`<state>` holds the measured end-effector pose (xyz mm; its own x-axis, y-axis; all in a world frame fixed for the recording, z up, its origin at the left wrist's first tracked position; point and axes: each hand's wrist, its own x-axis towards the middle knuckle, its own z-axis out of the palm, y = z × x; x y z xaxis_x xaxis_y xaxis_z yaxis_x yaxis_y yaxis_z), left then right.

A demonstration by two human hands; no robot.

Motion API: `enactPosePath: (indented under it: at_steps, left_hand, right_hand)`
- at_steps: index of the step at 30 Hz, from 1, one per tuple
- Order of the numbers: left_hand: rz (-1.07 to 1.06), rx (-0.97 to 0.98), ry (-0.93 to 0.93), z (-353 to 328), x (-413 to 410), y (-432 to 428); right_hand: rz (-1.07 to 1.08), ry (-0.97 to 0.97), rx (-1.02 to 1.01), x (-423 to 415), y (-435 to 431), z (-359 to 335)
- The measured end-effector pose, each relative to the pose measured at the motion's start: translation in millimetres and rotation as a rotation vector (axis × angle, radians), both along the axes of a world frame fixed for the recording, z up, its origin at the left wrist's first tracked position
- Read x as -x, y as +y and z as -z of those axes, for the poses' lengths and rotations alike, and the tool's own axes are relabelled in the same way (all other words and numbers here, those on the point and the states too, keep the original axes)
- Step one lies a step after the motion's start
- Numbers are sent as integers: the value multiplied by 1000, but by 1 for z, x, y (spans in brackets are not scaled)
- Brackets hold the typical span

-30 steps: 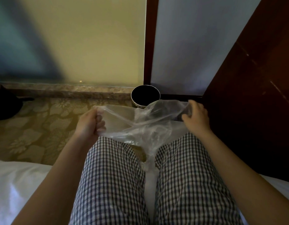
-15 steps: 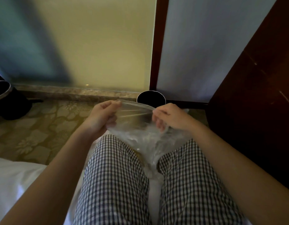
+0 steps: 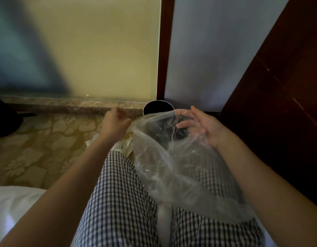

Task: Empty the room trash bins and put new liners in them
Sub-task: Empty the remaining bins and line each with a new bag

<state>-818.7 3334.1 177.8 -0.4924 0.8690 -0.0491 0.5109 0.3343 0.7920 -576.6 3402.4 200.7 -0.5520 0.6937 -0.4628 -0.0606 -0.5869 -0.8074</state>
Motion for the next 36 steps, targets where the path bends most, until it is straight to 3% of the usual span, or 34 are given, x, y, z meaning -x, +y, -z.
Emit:
enactPosePath:
  at_steps: [3, 5, 7, 9, 12, 16, 20, 25, 30, 32, 36]
  left_hand:
    - [-53, -223, 162, -25, -22, -15]
    - [45, -249, 211, -36, -36, -24]
    - [219, -88, 240, -35, -49, -29]
    - [365, 202, 320, -23, -60, -30]
    - [406, 534, 424, 11, -72, -27]
    - [318, 636, 505, 47, -81, -19]
    - [196, 574, 370, 67, -78, -12]
    - [24, 366, -111, 87, -54, -10]
    - [30, 364, -264, 93, -66, -14]
    - [55, 416, -249, 101, -72, -13]
    - [19, 480, -20, 117, -73, -5]
  right_hand:
    - [140, -13, 1, 5, 2, 14]
    - [252, 4, 52, 12, 2, 17]
    - [360, 50, 125, 22, -1, 12]
    - [417, 78, 157, 29, -2, 10]
    - [490, 130, 177, 36, -8, 10]
    - [493, 174, 218, 37, -22, 15]
    - [498, 201, 275, 25, -27, 18]
    - [582, 185, 317, 4, -24, 25]
    - [567, 198, 328, -1, -34, 20]
    - [531, 205, 341, -3, -39, 16]
    - [510, 213, 321, -20, -44, 19]
